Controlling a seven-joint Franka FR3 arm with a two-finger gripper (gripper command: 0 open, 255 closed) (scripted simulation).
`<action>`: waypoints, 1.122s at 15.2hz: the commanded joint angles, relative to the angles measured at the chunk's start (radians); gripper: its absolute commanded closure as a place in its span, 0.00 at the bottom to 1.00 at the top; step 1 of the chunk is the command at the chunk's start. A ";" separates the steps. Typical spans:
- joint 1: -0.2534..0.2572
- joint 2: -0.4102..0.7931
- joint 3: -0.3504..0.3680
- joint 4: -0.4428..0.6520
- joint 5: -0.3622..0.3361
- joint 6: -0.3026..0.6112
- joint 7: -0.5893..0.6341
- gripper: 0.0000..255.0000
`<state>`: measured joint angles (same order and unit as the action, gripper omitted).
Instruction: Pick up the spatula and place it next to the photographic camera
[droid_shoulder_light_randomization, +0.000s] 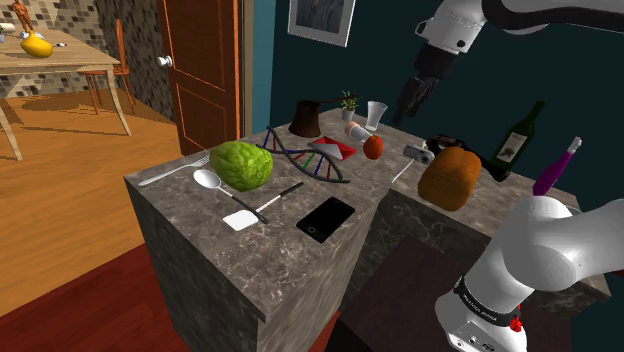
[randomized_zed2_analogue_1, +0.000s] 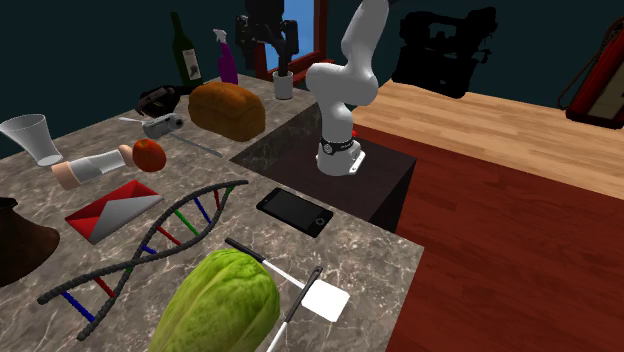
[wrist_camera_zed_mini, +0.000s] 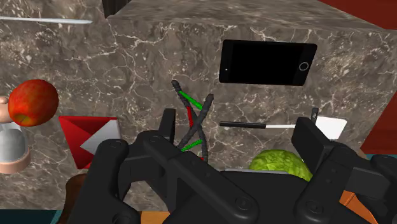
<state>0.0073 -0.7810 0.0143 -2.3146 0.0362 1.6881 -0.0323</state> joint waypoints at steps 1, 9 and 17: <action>0.000 0.000 0.000 0.000 0.000 0.000 0.000 0.00; -0.066 0.056 0.255 -0.092 0.112 0.140 0.492 0.00; -0.176 0.278 0.520 -0.031 0.153 0.288 0.994 0.00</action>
<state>-0.1506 -0.5345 0.5038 -2.3581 0.1904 1.9598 0.8906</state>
